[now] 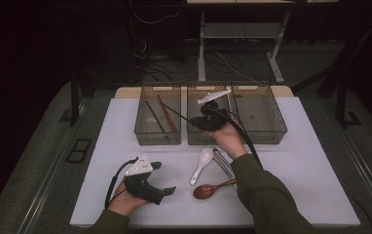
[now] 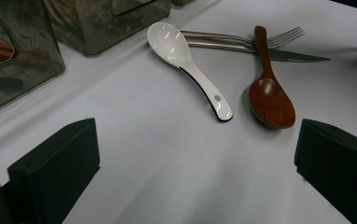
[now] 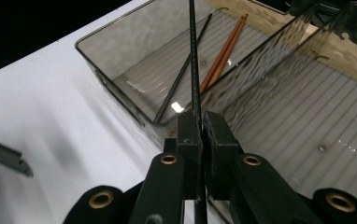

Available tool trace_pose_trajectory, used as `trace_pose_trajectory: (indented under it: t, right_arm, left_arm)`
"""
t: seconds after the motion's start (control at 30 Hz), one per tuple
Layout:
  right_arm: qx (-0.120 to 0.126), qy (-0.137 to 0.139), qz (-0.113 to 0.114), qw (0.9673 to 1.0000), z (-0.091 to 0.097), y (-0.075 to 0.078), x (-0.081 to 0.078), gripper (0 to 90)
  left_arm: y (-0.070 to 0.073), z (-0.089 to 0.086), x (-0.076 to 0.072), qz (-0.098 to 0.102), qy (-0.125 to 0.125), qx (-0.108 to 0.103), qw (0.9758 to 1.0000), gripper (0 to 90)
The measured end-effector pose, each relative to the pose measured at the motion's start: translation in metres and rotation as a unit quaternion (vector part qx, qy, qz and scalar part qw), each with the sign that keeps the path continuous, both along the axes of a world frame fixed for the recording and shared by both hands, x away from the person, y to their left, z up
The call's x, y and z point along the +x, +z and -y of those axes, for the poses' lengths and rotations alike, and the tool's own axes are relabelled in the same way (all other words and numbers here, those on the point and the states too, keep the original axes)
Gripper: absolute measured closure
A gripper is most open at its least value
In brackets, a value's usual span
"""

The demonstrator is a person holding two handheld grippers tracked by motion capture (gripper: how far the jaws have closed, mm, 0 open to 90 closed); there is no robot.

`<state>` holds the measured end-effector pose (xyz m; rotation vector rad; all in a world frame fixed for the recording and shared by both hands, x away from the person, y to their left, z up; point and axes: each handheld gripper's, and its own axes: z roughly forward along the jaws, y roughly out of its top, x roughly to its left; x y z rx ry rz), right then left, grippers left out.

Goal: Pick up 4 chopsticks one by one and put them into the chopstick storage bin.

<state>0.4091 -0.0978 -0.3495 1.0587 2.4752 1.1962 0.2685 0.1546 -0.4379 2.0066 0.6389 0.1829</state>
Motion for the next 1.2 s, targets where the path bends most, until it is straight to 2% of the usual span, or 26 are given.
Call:
trace_pose_trajectory:
  t: [0.27,0.37,0.5,0.6,0.83,1.0,1.2]
  right_arm:
    - [-0.019,-0.006,-0.002,0.9998,-0.028,0.001,0.017,85.2]
    - [-0.028,-0.011,-0.003,0.9995,-0.039,-0.001,0.025,85.2]
    - [-0.035,-0.020,-0.008,0.9992,-0.054,-0.004,0.036,85.1]
    - [-0.045,-0.024,-0.010,0.9986,-0.066,-0.007,0.043,85.1]
    - [-0.062,-0.044,-0.030,0.9967,-0.087,-0.019,0.060,85.0]
    - [-0.068,-0.048,-0.036,0.9959,-0.098,-0.023,0.068,84.1]
    - [-0.050,-0.043,-0.019,0.9976,-0.100,-0.018,0.067,63.7]
  left_arm:
    - [0.001,-0.001,0.000,0.002,-0.002,0.000,1.0000,0.0]
    - [0.001,-0.001,0.000,0.002,-0.003,0.001,1.0000,0.0]
    - [0.000,0.000,0.000,0.001,0.000,-0.009,1.0000,0.0]
    - [0.001,-0.001,0.000,0.001,-0.003,-0.005,1.0000,0.0]
    - [0.001,0.000,0.000,0.002,-0.005,-0.008,1.0000,0.0]
    - [0.001,0.000,0.000,0.001,-0.007,-0.008,0.9999,0.0]
    - [0.001,0.000,0.000,0.001,-0.007,-0.008,0.9999,0.0]
